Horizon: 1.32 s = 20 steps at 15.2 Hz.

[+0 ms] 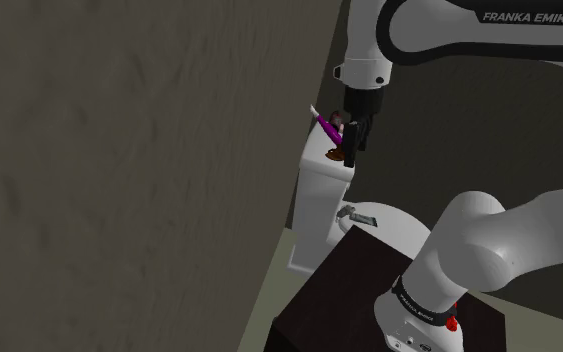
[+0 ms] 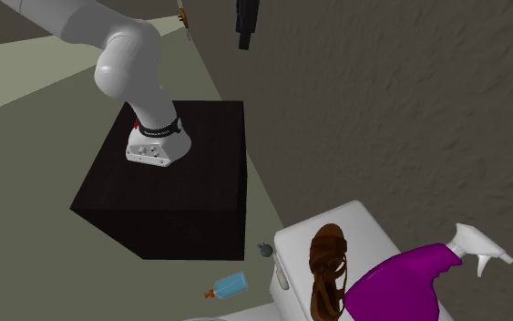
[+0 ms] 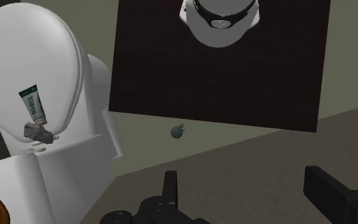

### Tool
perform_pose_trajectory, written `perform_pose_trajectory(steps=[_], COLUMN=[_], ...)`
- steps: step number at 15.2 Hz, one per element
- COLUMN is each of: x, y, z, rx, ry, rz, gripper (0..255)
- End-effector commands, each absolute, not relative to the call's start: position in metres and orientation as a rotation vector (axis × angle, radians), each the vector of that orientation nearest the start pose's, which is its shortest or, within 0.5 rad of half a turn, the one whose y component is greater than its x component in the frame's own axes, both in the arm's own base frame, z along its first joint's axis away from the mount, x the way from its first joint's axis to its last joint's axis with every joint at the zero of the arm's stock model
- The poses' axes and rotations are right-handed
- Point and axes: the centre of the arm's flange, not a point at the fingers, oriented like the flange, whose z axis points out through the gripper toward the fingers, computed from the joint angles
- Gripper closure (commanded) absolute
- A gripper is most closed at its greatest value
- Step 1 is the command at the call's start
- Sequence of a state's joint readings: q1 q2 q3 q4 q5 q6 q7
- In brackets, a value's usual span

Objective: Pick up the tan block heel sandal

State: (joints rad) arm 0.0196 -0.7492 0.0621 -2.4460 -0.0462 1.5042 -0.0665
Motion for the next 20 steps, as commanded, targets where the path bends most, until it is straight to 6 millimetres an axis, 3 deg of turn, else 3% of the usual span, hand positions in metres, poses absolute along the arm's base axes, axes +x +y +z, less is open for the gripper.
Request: perform_pose_trajectory(steps=[1,10,20], x=[0.302,0.326,0.369], y=[0.023,-0.105,-0.242], z=[0.532,0.522,0.496], rx=[-3.208,-3.101,-2.973], ry=[-0.207,-0.376,-0.55], rz=[0.312,0.281,0.247], gripper=[0,0,0])
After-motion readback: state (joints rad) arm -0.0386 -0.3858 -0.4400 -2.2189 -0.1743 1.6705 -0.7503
